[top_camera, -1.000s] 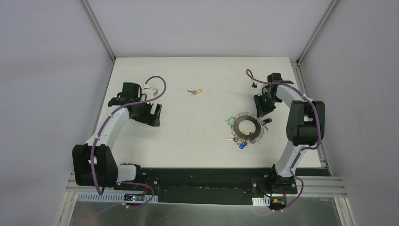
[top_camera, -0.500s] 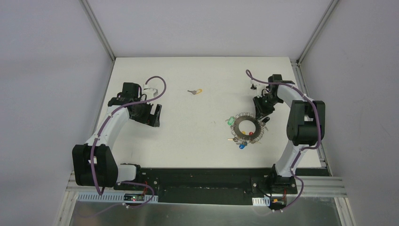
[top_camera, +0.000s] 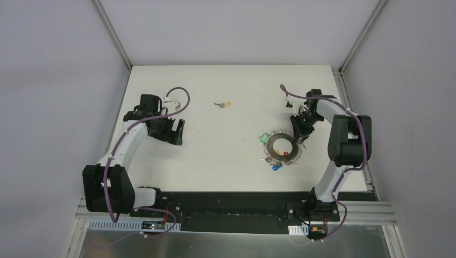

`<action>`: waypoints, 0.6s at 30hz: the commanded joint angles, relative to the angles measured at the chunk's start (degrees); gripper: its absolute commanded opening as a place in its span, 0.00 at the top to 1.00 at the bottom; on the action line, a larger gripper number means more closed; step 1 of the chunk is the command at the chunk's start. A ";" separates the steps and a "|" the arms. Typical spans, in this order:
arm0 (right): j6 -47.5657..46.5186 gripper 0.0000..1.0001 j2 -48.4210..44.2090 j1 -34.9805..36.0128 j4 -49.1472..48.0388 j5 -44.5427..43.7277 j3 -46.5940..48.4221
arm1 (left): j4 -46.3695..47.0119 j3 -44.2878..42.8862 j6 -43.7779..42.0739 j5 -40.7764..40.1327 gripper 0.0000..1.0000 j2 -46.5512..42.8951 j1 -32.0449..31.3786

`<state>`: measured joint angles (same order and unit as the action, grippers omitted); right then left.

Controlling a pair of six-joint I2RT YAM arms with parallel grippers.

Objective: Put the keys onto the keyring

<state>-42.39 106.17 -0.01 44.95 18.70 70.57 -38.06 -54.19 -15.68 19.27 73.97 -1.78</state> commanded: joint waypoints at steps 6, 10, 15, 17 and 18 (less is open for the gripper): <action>0.42 0.86 -6.83 -1.89 1.08 1.51 -0.67 | -1.31 -2.05 -1.05 0.02 0.10 0.23 0.29; 2.64 0.76 -7.64 -2.27 -1.26 3.23 0.56 | -1.40 -2.06 -1.14 -0.14 0.10 0.19 0.29; 4.24 0.64 -6.06 -2.27 -2.05 4.74 1.17 | -1.49 -2.14 -1.28 -0.30 0.10 0.03 0.29; 4.78 0.60 -5.66 -2.23 -2.46 5.38 0.73 | -1.49 -2.14 -1.27 -0.25 0.10 0.07 0.29; 5.15 0.59 -5.63 -2.19 -2.94 5.46 0.38 | -1.53 -2.19 -1.22 -0.19 0.10 0.10 0.29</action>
<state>-39.07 100.90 -1.87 42.81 21.50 69.95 -38.39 -54.19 -15.92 19.20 73.97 -1.78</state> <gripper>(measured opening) 0.385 0.904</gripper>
